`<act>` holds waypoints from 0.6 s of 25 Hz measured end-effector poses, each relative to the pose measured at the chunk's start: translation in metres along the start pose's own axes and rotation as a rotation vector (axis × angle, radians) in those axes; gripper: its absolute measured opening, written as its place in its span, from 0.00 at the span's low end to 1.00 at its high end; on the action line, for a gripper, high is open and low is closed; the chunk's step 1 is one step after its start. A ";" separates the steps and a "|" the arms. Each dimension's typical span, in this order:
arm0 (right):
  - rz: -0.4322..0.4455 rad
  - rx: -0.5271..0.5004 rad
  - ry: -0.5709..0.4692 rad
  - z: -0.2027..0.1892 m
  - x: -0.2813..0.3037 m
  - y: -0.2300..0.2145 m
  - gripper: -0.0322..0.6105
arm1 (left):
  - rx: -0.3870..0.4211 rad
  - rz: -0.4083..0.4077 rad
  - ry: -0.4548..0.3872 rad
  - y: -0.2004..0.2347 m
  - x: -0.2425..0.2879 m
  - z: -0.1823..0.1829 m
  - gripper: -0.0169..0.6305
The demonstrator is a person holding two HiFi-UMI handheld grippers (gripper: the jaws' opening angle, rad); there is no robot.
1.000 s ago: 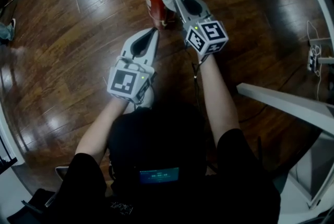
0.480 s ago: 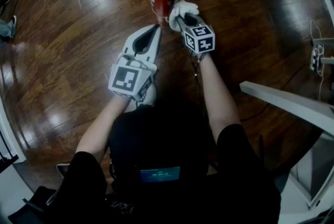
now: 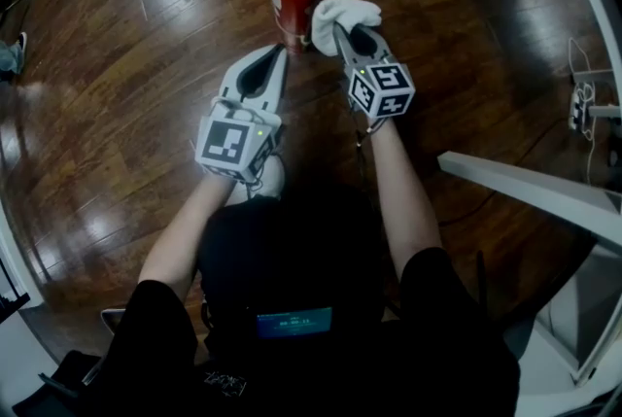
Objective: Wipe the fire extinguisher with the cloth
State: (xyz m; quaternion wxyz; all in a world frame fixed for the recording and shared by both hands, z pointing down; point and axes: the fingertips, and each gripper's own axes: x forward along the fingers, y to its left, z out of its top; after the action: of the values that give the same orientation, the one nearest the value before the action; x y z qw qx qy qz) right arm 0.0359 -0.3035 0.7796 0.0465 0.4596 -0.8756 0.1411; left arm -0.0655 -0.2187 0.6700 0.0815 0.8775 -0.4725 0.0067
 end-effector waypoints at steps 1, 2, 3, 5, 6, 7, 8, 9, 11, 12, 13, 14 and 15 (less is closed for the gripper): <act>-0.006 0.008 -0.052 0.015 -0.008 0.004 0.17 | -0.001 0.010 -0.006 0.004 -0.001 0.002 0.02; -0.010 0.015 -0.103 0.031 -0.017 0.008 0.17 | -0.002 0.022 -0.009 0.008 -0.002 0.004 0.03; -0.011 0.018 -0.148 0.045 -0.025 0.013 0.17 | -0.005 0.033 -0.009 0.011 -0.002 0.005 0.02; -0.003 -0.001 -0.193 0.062 -0.034 0.024 0.17 | -0.009 0.043 -0.013 0.016 -0.001 0.005 0.03; 0.001 -0.015 -0.194 0.063 -0.034 0.028 0.17 | -0.007 0.041 -0.018 0.017 0.000 0.004 0.03; 0.003 -0.025 -0.187 0.062 -0.034 0.030 0.17 | -0.004 0.038 -0.021 0.017 0.000 0.003 0.02; 0.001 -0.029 -0.179 0.060 -0.033 0.030 0.17 | 0.002 0.035 -0.020 0.017 0.001 0.001 0.03; -0.005 -0.030 -0.175 0.060 -0.032 0.029 0.17 | 0.010 0.030 -0.016 0.017 0.003 0.000 0.03; -0.021 -0.031 -0.174 0.065 -0.034 0.025 0.17 | 0.026 0.024 -0.012 0.021 0.006 0.004 0.03; -0.028 -0.035 -0.173 0.070 -0.036 0.025 0.17 | 0.031 0.026 -0.011 0.023 0.007 0.012 0.03; -0.035 -0.039 -0.168 0.076 -0.040 0.027 0.17 | 0.035 0.030 -0.012 0.026 0.006 0.023 0.03; -0.043 -0.043 -0.160 0.085 -0.045 0.030 0.17 | 0.040 0.035 -0.015 0.028 0.004 0.038 0.03; -0.051 -0.046 -0.151 0.096 -0.053 0.034 0.17 | 0.043 0.041 -0.019 0.030 0.001 0.056 0.03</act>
State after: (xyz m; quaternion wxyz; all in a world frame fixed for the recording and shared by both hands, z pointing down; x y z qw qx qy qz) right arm 0.0427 -0.2712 0.6702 -0.0056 0.4900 -0.8676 0.0845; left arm -0.0938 -0.2438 0.6184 0.0578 0.8691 -0.4911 0.0104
